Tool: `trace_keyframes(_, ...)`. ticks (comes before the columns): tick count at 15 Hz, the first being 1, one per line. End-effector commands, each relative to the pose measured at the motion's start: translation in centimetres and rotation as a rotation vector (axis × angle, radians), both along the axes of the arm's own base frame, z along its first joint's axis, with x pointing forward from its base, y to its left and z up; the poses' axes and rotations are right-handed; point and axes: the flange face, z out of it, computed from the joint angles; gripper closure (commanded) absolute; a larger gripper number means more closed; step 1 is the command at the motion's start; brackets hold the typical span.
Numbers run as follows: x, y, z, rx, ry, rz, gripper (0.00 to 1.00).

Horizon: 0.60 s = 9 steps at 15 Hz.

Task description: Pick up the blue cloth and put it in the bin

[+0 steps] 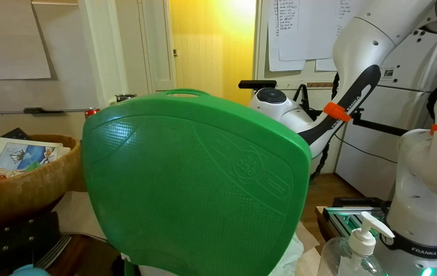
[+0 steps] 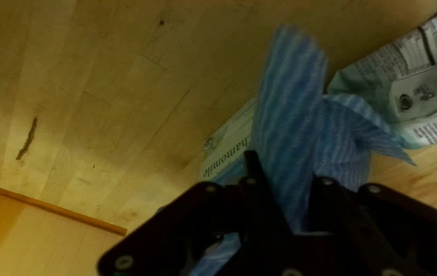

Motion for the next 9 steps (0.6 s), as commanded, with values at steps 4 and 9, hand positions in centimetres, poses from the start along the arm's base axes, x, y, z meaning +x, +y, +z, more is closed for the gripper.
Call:
trace_keyframes(4,-0.18,-0.81,-0.45,0.006,-0.010,-0.001,1.00)
trace_keyframes(9,-0.37,-0.68,0.38,0.028,0.005,0.000,0.49)
